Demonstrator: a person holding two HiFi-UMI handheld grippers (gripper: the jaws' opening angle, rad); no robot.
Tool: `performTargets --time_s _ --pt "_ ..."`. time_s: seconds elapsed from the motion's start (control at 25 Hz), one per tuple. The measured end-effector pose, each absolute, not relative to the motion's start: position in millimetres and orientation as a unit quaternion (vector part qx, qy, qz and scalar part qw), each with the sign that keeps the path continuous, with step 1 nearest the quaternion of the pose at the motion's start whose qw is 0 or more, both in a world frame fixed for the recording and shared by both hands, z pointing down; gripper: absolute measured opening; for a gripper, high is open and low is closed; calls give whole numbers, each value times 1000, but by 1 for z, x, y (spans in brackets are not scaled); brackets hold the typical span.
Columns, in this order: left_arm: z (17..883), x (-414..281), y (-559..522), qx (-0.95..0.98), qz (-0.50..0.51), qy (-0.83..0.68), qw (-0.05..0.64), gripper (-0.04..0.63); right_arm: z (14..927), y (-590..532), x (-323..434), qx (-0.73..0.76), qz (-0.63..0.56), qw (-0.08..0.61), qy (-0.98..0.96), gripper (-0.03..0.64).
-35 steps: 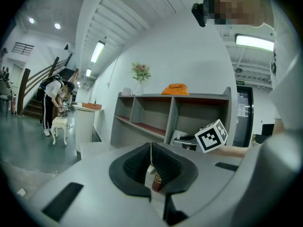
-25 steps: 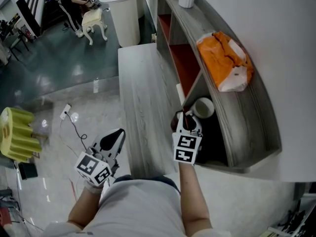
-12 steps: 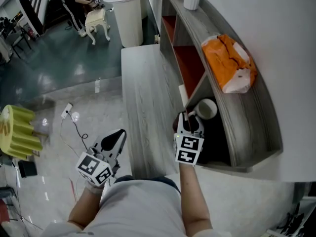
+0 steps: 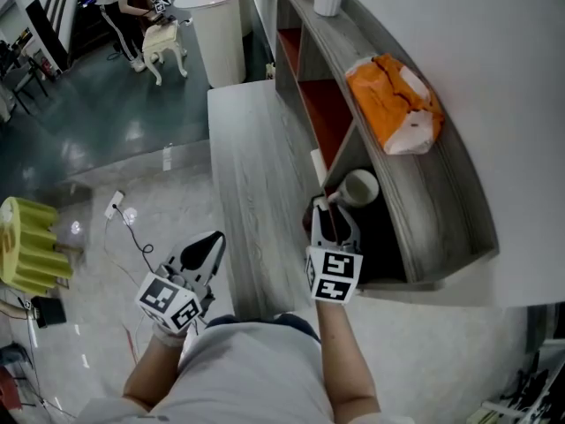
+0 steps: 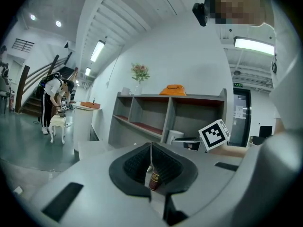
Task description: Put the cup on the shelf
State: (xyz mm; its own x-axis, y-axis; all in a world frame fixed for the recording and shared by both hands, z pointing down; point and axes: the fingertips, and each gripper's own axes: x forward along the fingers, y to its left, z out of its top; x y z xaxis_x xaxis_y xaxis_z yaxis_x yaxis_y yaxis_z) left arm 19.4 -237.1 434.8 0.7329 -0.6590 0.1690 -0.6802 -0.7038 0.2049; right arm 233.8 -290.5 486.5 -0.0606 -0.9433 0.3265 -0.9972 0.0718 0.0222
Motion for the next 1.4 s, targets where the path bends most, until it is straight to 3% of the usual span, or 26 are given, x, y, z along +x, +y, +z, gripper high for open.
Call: performTargets --time_s 0.4,1.4 --pt "430 42 -225 934 33 -333 123 18 444 -252 199 617 102 50 -779 51" --pt "425 65 -215 953 21 -277 125 18 422 -193 156 536 89 -3 -839 44"
